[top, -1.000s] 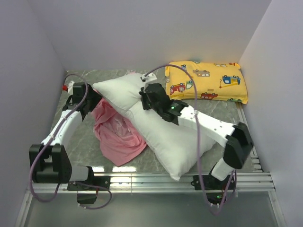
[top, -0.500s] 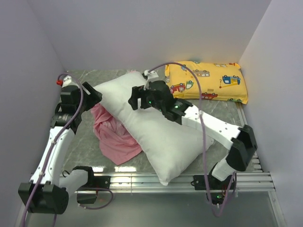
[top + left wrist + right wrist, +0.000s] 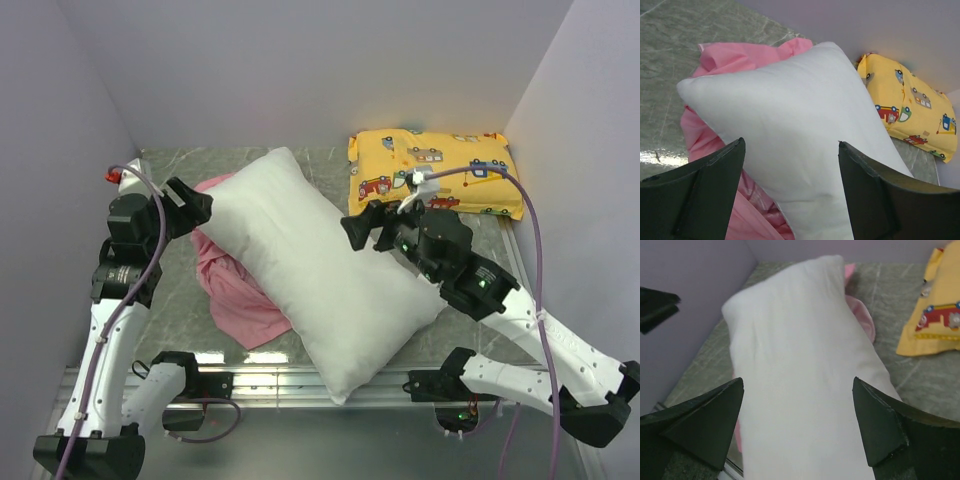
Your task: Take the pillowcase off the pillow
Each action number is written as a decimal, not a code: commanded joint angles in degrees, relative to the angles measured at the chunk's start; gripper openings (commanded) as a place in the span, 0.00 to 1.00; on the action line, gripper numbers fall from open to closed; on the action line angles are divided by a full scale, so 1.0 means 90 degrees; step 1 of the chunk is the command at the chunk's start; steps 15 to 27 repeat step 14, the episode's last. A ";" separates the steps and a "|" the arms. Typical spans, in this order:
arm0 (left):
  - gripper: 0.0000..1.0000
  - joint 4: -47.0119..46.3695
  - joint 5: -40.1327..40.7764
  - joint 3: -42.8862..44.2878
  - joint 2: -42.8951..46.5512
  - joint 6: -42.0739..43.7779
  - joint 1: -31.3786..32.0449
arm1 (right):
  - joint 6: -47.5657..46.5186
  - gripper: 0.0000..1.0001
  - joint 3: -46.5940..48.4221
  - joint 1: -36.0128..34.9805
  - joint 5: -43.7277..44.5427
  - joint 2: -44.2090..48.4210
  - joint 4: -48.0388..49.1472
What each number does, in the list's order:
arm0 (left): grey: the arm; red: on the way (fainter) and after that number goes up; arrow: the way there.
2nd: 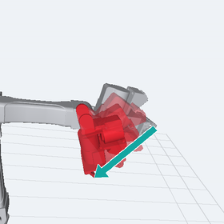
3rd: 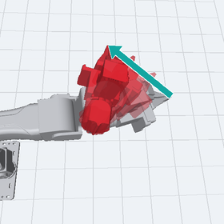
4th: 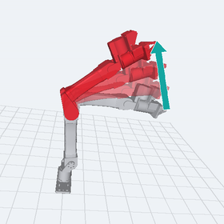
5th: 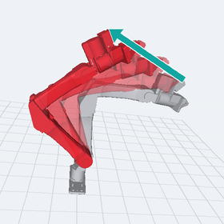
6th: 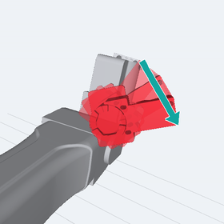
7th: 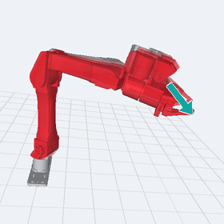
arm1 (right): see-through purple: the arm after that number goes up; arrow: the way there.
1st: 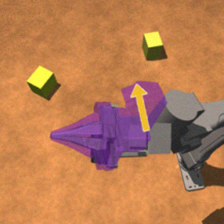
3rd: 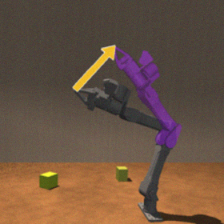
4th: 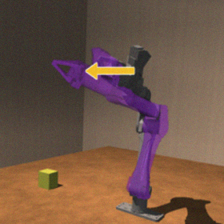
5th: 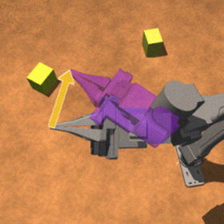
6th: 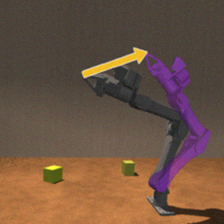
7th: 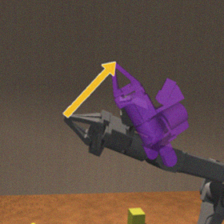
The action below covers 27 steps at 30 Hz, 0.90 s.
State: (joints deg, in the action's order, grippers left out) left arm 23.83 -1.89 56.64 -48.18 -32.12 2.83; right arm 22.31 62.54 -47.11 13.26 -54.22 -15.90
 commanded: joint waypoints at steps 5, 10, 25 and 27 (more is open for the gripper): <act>0.81 -0.0304 -0.0268 -0.0073 0.0314 0.0180 0.0008 | 0.0139 0.97 -0.0582 0.0098 0.0627 0.0545 -0.0538; 0.80 -0.0305 -0.0308 -0.0073 0.0305 0.0151 0.0008 | 0.0090 0.97 -0.0572 0.0098 0.0636 0.0536 -0.0528; 0.79 -0.0343 -0.0142 -0.0024 0.0295 0.0034 0.0008 | 0.0061 0.97 -0.0524 0.0098 0.0607 0.0487 -0.0538; 0.79 -0.0343 -0.0142 -0.0024 0.0295 0.0034 0.0008 | 0.0061 0.97 -0.0524 0.0098 0.0607 0.0487 -0.0538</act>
